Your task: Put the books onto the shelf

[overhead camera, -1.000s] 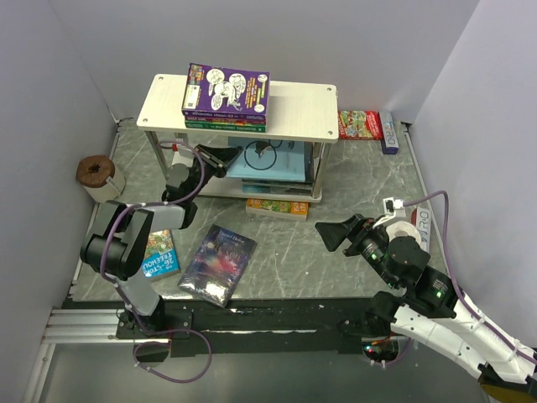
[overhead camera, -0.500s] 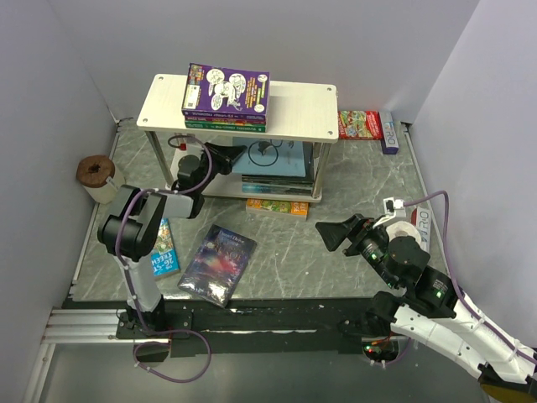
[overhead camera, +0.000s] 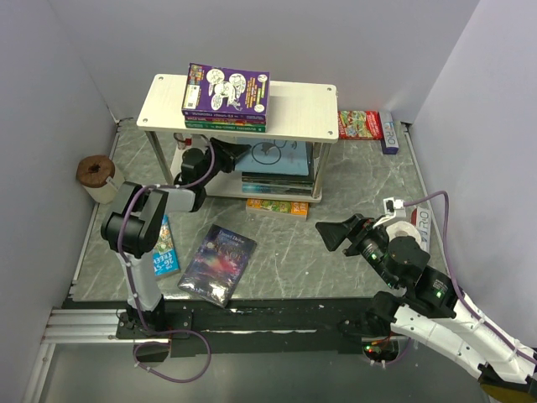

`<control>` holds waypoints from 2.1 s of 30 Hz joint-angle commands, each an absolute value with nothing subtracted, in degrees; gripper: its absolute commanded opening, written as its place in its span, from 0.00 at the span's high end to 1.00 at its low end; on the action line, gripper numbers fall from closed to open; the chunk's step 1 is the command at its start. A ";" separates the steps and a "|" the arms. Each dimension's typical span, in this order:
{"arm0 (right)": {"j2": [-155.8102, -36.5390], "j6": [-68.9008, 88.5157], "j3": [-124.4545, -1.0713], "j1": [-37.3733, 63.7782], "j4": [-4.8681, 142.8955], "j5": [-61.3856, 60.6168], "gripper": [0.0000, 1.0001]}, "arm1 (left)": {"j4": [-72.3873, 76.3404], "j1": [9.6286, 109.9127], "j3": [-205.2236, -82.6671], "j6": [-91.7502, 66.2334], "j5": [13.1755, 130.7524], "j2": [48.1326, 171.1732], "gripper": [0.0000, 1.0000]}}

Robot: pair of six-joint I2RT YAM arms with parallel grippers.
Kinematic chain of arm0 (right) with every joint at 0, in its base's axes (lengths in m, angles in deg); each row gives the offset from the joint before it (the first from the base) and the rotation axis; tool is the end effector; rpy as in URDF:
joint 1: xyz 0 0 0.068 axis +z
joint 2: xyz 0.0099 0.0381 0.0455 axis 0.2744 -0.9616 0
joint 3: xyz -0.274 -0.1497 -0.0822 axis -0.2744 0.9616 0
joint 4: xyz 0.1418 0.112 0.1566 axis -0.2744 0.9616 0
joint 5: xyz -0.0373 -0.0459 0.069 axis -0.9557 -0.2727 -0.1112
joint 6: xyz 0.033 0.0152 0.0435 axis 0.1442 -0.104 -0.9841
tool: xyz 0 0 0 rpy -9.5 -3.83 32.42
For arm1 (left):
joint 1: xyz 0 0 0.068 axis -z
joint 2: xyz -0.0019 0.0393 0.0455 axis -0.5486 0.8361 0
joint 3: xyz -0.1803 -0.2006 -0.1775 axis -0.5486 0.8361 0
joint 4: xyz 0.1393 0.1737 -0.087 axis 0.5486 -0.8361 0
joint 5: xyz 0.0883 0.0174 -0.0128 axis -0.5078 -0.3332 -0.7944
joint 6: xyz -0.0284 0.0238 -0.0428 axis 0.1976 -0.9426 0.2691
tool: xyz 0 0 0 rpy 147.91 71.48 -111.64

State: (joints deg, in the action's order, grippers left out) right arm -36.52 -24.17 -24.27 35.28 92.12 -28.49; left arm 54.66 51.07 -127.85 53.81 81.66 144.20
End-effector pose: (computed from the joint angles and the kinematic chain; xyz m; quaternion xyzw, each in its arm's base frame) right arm 0.0313 0.0169 0.3308 0.0487 0.7502 0.3713 0.5450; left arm 0.3943 -0.1394 0.2687 -0.2521 0.6549 -0.5962 0.3900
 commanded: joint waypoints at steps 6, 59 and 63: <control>-35.92 -24.42 -24.04 34.96 91.97 -28.94 0.05 | 44.20 50.85 -134.70 45.81 84.09 143.06 0.51; -37.59 -26.18 -22.90 34.96 91.27 -26.31 0.05 | 19.65 48.12 -136.29 30.77 82.42 133.30 0.50; -37.51 -26.18 -22.64 34.96 91.09 -26.39 0.05 | 21.31 49.35 -135.59 30.42 84.18 133.48 0.66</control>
State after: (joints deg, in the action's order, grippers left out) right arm -37.16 -25.92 -23.01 35.19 92.43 -25.94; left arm 17.74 48.08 -134.87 33.22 80.81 135.21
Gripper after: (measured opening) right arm 0.947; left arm 0.384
